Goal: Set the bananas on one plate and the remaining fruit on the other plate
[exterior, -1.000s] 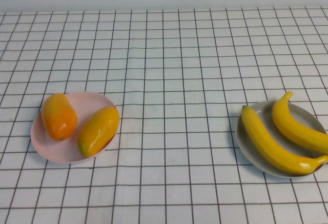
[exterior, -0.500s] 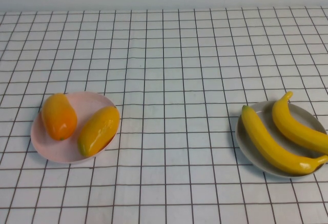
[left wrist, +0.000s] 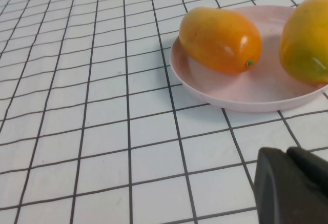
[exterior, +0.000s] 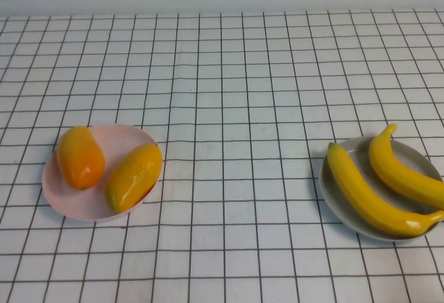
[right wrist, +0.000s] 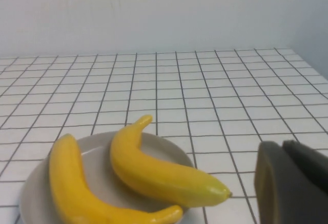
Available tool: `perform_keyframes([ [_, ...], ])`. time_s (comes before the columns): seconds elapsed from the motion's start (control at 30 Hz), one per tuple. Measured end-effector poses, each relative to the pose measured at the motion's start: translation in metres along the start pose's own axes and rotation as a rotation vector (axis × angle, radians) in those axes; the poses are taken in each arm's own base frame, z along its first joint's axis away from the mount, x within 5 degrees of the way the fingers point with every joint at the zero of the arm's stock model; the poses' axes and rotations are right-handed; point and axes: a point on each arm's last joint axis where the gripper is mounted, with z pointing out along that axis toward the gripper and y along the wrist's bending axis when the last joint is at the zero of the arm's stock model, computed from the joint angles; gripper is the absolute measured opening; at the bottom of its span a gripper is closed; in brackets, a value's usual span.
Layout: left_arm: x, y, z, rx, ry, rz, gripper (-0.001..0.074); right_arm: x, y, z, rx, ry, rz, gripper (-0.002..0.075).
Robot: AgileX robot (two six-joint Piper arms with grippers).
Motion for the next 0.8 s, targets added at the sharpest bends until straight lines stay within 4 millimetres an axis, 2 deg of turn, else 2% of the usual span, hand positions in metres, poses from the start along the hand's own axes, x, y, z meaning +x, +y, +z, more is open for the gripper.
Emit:
perform_keyframes([
  [0.27,0.000,0.000,0.000,0.000,0.000,0.000,-0.0004,0.018,-0.001,-0.002,0.022,0.192,0.025,-0.0015],
  [0.8,0.000,0.000,0.000,0.000,0.000,0.000,-0.0004,0.019,-0.002,-0.002,0.024,0.202,0.022,-0.0015],
])
